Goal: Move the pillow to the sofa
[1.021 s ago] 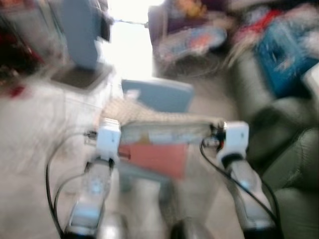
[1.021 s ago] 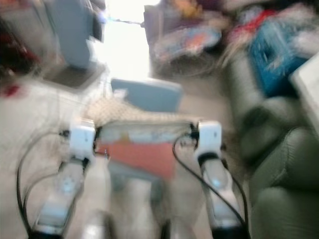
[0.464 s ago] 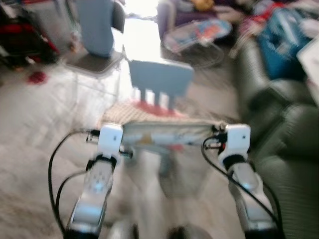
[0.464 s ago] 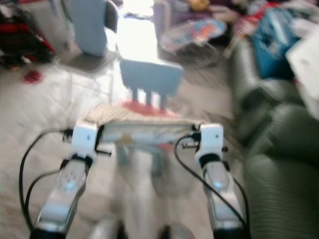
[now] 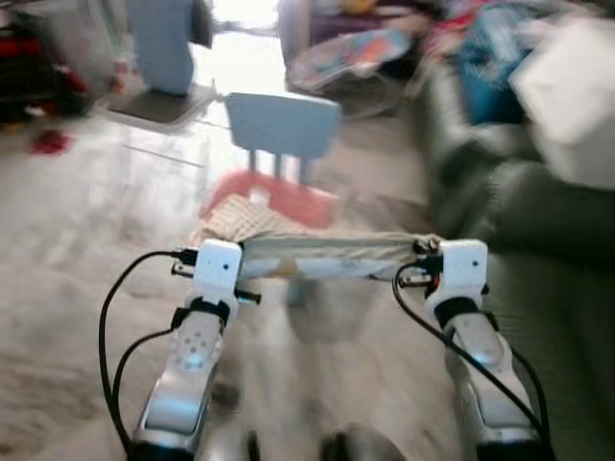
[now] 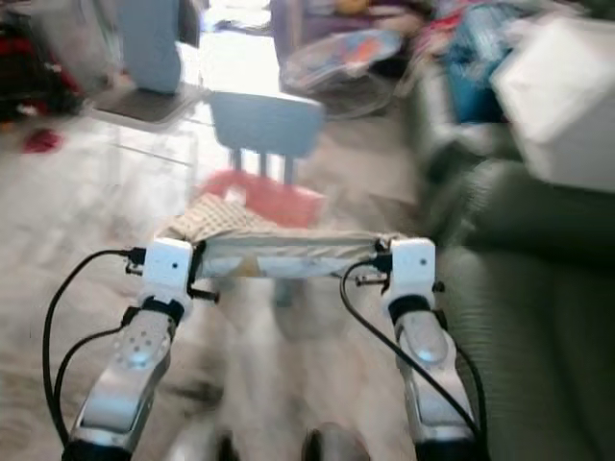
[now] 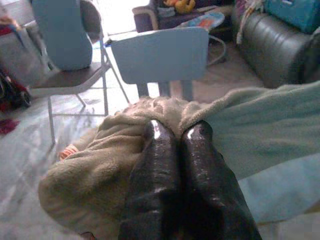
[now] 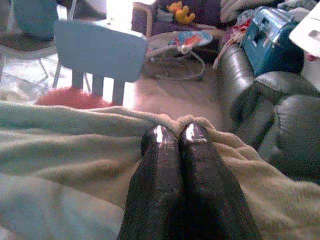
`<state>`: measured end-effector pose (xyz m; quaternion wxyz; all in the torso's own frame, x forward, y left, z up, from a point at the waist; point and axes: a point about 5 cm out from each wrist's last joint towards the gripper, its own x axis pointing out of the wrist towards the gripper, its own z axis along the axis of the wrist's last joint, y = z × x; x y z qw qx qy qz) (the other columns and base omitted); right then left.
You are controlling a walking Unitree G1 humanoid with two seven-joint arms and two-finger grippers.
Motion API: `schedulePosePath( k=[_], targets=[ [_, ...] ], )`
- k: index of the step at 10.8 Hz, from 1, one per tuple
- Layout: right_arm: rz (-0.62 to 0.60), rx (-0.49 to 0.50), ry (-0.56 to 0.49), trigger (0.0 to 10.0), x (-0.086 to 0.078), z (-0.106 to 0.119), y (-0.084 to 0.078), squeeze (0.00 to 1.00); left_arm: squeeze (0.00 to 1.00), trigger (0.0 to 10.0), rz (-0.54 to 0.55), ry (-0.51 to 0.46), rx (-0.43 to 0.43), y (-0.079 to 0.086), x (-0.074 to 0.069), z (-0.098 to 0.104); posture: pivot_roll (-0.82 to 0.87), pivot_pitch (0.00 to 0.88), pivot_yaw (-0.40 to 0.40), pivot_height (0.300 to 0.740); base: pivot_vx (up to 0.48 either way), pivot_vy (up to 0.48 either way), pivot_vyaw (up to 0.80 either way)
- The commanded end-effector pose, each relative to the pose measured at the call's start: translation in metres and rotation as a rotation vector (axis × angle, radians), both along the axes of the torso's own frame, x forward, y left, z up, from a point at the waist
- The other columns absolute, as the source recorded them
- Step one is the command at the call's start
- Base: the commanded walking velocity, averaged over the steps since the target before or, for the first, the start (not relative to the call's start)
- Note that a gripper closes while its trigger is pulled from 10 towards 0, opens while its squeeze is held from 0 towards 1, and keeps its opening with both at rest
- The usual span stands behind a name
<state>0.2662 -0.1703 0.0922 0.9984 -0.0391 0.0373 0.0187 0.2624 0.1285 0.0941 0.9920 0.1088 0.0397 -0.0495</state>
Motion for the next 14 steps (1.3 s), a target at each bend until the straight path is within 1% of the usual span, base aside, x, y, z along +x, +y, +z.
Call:
schedulePosePath(
  k=[1,4,6,10,11,12,14],
  targets=[
    [-0.06,-0.007,-0.018,10.0,0.0006,0.0047,-0.0117,0.0,0.0,10.0,0.063,-0.008,0.02,0.0156,0.0002,0.0017,-0.01,0.058,-0.043,0.74,-0.319,0.0,0.0],
    [-0.064,-0.009,-0.012,10.0,0.0002,0.0036,-0.0122,0.0,0.0,10.0,0.062,-0.002,-0.014,0.0151,0.0014,0.0025,-0.01,0.062,-0.041,0.74,0.0,0.0,0.0],
    [-0.066,-0.008,-0.006,10.0,-0.0002,0.0027,-0.0125,0.0,0.0,10.0,0.051,0.005,-0.035,0.0147,0.0017,0.0021,-0.01,0.064,-0.042,0.74,0.0,0.396,0.0],
    [-0.061,-0.009,0.004,10.0,-0.0001,0.0011,-0.0117,0.0,0.0,10.0,0.037,0.006,-0.026,0.0133,0.0008,0.0021,-0.01,0.069,-0.042,0.74,0.0,0.48,0.0],
    [-0.06,-0.008,0.008,10.0,0.0008,0.0008,-0.0115,0.0,0.0,10.0,0.033,0.005,-0.029,0.0129,0.0011,0.0021,-0.01,0.068,-0.045,0.74,0.0,0.48,-0.8],
    [-0.059,-0.009,0.009,10.0,0.001,0.0005,-0.0113,0.0,0.0,10.0,0.024,-0.008,-0.005,0.0121,0.0011,0.0032,-0.01,0.067,-0.045,0.74,0.0,0.0,-0.8],
    [-0.057,-0.008,0.01,10.0,0.0014,0.0004,-0.0107,0.0,0.0,10.0,0.01,-0.015,-0.013,0.0105,0.0004,0.0043,0.0,0.068,-0.043,0.74,0.0,0.0,-0.8]
  ],
)
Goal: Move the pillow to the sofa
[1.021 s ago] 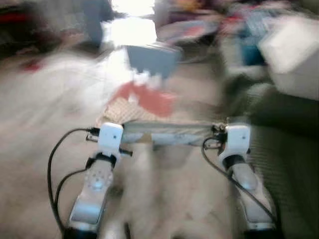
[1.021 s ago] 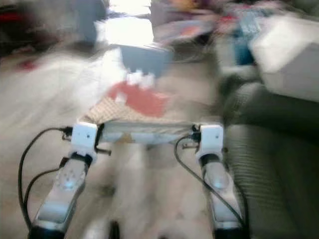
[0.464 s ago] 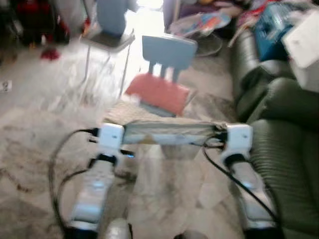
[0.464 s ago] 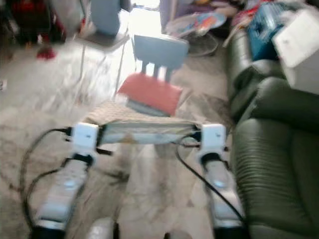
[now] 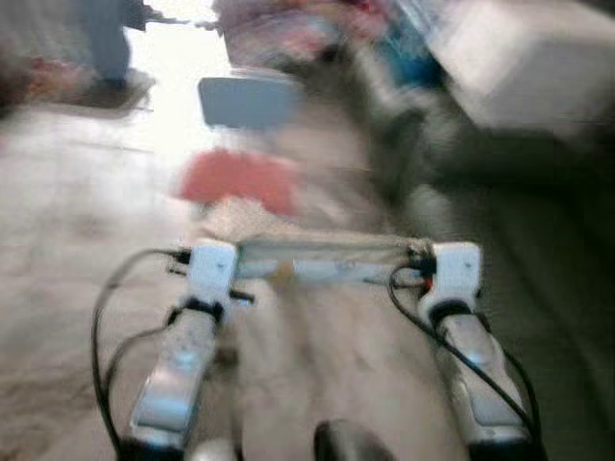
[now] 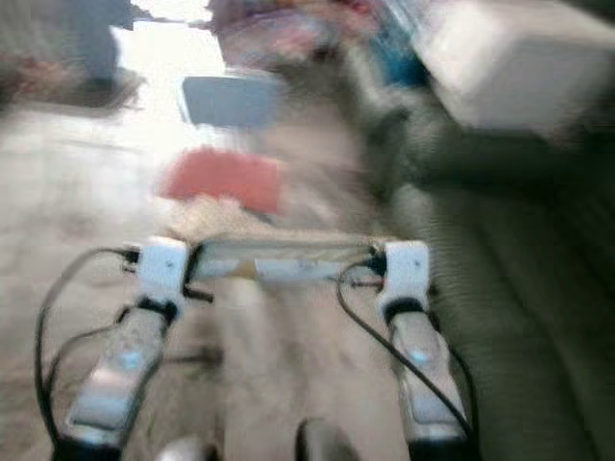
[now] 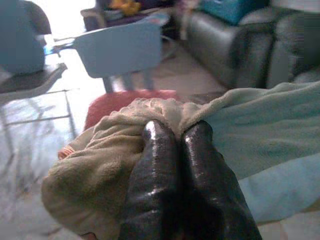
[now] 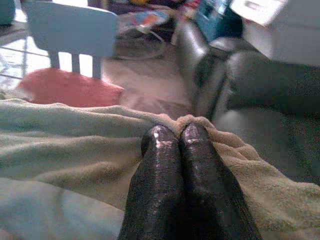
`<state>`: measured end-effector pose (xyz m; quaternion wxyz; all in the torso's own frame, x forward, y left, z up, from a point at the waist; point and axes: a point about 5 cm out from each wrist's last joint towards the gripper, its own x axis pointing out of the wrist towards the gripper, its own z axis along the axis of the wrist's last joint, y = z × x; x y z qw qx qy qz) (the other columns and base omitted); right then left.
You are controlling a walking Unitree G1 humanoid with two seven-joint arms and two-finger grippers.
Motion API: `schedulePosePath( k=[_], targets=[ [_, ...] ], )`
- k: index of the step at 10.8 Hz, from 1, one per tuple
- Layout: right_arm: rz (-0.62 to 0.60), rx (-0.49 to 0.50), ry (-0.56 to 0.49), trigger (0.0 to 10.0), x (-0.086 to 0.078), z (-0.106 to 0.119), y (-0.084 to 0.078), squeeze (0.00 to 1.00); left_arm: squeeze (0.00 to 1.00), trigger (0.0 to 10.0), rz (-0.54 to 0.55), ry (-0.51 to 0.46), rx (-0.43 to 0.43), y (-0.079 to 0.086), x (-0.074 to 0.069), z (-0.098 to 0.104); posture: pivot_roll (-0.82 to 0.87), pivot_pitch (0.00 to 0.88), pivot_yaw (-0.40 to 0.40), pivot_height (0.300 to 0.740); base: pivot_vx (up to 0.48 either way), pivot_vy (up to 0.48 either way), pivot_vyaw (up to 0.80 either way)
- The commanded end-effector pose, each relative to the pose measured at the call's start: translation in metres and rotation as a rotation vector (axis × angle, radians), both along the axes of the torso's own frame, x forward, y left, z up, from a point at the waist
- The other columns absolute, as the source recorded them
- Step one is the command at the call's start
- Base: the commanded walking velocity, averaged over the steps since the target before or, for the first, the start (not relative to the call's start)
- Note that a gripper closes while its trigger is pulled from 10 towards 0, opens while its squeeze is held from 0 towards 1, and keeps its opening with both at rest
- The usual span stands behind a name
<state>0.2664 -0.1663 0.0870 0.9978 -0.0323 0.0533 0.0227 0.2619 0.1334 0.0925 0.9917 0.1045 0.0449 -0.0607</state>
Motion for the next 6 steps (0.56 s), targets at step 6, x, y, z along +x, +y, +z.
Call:
schedulePosePath(
  k=[6],
  targets=[
    [-0.07,-0.017,-0.013,10.0,-0.0001,0.0036,-0.0139,0.0,0.0,10.0,-0.051,-0.036,-0.065,0.0047,-0.0038,0.0051,-0.01,0.07,-0.037,0.74,0.0,0.0,-0.8]
  ],
)
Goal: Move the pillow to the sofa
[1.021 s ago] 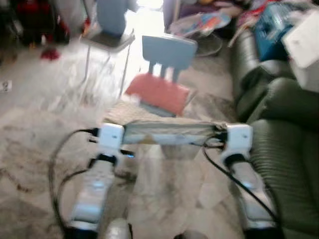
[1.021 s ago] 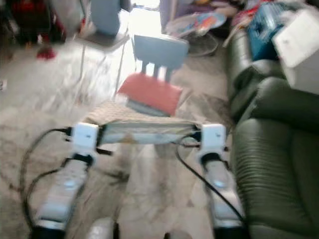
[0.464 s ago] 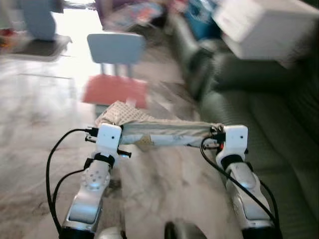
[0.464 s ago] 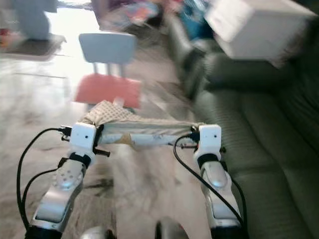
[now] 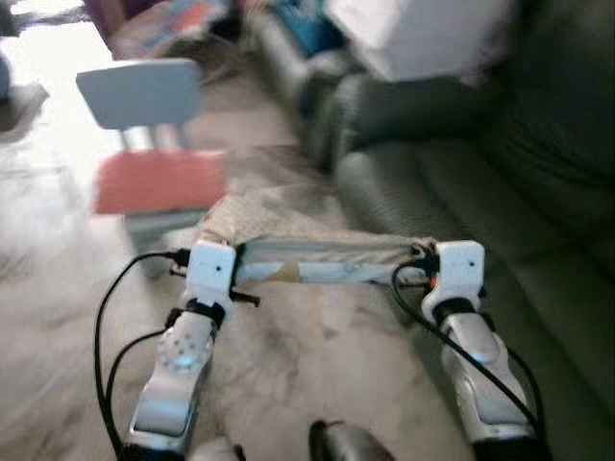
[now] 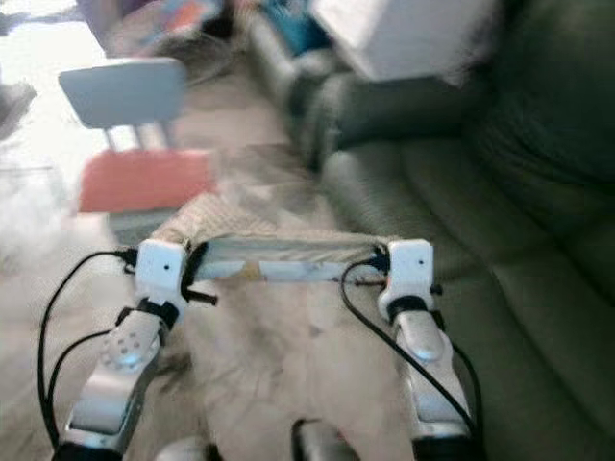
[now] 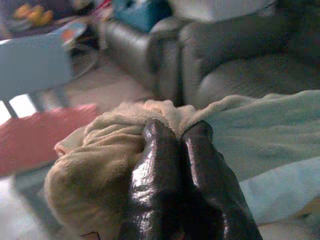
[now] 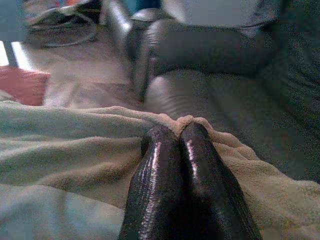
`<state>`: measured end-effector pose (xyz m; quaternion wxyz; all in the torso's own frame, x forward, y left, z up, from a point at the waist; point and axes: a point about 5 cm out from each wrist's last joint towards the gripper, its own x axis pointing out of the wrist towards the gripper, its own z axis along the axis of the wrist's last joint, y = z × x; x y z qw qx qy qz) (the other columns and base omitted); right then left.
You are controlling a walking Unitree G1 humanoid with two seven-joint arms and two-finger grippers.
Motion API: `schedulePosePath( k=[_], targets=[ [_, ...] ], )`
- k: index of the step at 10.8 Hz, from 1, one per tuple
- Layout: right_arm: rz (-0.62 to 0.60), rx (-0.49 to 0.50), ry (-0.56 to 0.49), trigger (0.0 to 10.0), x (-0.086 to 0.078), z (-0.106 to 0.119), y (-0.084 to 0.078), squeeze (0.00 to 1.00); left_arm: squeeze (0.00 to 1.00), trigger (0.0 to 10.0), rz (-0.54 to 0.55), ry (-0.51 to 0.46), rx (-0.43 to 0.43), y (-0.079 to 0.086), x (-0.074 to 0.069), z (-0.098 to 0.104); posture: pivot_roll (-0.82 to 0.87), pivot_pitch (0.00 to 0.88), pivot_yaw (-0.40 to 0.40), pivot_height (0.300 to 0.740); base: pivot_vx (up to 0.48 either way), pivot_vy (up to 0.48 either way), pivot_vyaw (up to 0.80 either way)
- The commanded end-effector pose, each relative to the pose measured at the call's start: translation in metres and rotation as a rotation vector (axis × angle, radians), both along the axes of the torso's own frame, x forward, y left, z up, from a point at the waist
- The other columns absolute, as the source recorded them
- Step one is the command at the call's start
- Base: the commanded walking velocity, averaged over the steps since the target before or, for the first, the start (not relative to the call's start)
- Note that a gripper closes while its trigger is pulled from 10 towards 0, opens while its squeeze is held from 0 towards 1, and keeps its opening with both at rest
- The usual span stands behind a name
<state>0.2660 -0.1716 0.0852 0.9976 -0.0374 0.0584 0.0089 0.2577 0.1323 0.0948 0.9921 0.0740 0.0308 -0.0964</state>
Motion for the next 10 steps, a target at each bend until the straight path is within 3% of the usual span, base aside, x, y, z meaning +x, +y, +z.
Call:
schedulePosePath(
  k=[1,10],
  targets=[
    [-0.04,-0.004,-0.02,10.0,-0.0006,0.005,-0.0078,0.0,0.0,10.0,0.028,-0.022,0.002,0.0102,-0.0012,0.001,-0.01,0.071,-0.035,0.74,0.0,0.0,-0.8],
    [-0.039,0.0,-0.021,10.0,-0.0021,0.0054,-0.0076,0.0,0.0,10.0,0.024,-0.006,-0.018,0.0113,0.001,-0.0007,-0.01,0.08,-0.032,0.74,0.0,0.0,-0.8]
  ],
)
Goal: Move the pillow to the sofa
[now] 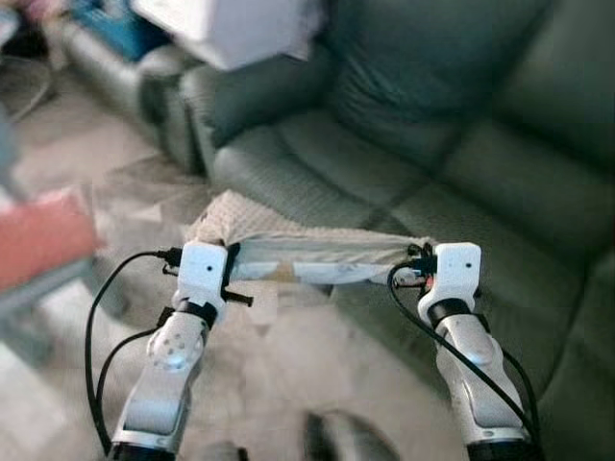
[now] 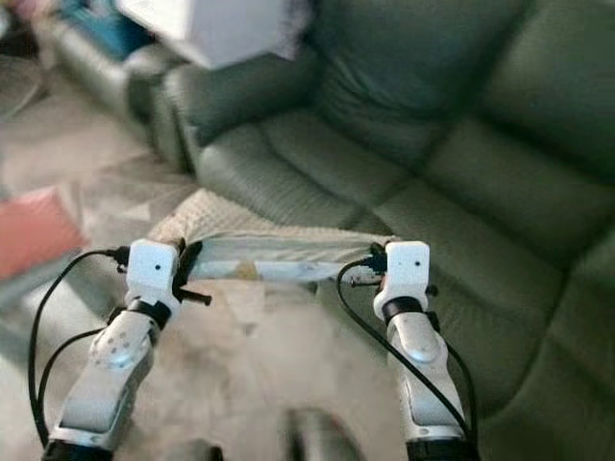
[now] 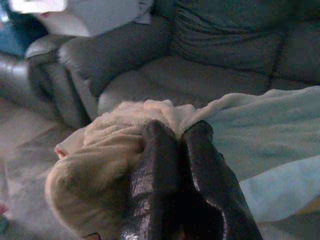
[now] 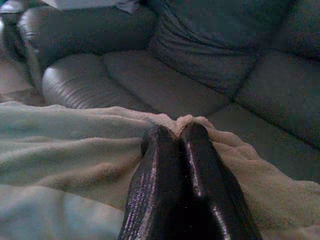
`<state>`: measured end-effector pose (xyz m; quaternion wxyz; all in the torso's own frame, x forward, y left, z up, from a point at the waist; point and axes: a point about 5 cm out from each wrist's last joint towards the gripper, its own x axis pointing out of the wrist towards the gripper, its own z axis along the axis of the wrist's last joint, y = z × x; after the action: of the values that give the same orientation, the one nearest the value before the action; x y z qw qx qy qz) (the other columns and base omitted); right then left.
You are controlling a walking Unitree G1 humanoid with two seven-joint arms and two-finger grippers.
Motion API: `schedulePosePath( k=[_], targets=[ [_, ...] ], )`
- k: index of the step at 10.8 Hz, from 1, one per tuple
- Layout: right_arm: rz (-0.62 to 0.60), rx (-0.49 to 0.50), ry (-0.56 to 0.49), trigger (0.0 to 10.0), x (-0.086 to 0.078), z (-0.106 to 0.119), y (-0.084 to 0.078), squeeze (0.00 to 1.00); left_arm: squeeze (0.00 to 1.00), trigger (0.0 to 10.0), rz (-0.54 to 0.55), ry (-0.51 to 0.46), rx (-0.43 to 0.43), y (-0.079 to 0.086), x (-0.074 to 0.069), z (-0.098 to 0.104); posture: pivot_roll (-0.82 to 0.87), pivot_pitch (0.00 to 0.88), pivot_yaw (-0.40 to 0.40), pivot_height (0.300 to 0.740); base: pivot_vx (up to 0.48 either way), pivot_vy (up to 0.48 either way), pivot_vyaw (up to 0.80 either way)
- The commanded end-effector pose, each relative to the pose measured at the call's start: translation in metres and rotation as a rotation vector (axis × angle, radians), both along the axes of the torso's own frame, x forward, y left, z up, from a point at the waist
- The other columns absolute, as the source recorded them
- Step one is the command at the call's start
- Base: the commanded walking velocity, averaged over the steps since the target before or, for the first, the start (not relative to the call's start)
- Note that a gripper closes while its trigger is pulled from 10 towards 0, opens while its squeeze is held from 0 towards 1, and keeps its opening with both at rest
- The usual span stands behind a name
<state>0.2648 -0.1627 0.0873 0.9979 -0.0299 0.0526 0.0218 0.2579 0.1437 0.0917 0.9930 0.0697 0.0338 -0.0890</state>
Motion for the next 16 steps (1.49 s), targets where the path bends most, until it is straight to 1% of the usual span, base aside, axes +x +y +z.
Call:
schedulePosePath(
  k=[1,7,9,12,13,16],
  targets=[
    [-0.064,-0.018,-0.009,10.0,-0.0011,0.0032,-0.0169,0.0,0.0,10.0,0.005,-0.01,-0.015,-0.0007,0.001,0.0021,-0.01,0.08,-0.033,0.74,0.0,0.0,-0.8],
    [-0.053,-0.021,-0.009,10.0,-0.0005,0.0034,-0.016,0.0,0.0,10.0,-0.006,-0.007,-0.023,-0.0017,0.0008,0.0016,-0.01,0.079,-0.04,0.74,0.0,0.0,-0.8],
    [-0.053,-0.023,-0.008,10.0,-0.0008,0.0031,-0.0152,0.0,0.0,10.0,-0.033,-0.016,-0.003,-0.0042,0.0004,0.0023,-0.01,0.08,-0.036,0.74,0.0,0.0,-0.8],
    [-0.057,-0.017,-0.007,10.0,-0.0042,0.0017,-0.0139,0.0,0.0,10.0,-0.038,0.001,-0.003,-0.0041,-0.0002,0.0008,-0.01,0.092,-0.029,0.74,0.0,0.0,-0.8],
    [-0.057,-0.011,-0.01,10.0,-0.005,0.002,-0.014,0.0,0.0,10.0,-0.051,0.004,-0.016,-0.0036,0.0012,0.0014,-0.02,0.094,-0.026,0.74,0.0,0.0,-0.44],
    [-0.055,-0.006,-0.009,10.0,-0.0068,0.0013,-0.0123,0.0,0.0,10.0,-0.057,-0.003,-0.012,-0.003,0.0003,0.0026,-0.01,0.101,-0.022,0.74,0.284,0.0,0.0]
  ],
)
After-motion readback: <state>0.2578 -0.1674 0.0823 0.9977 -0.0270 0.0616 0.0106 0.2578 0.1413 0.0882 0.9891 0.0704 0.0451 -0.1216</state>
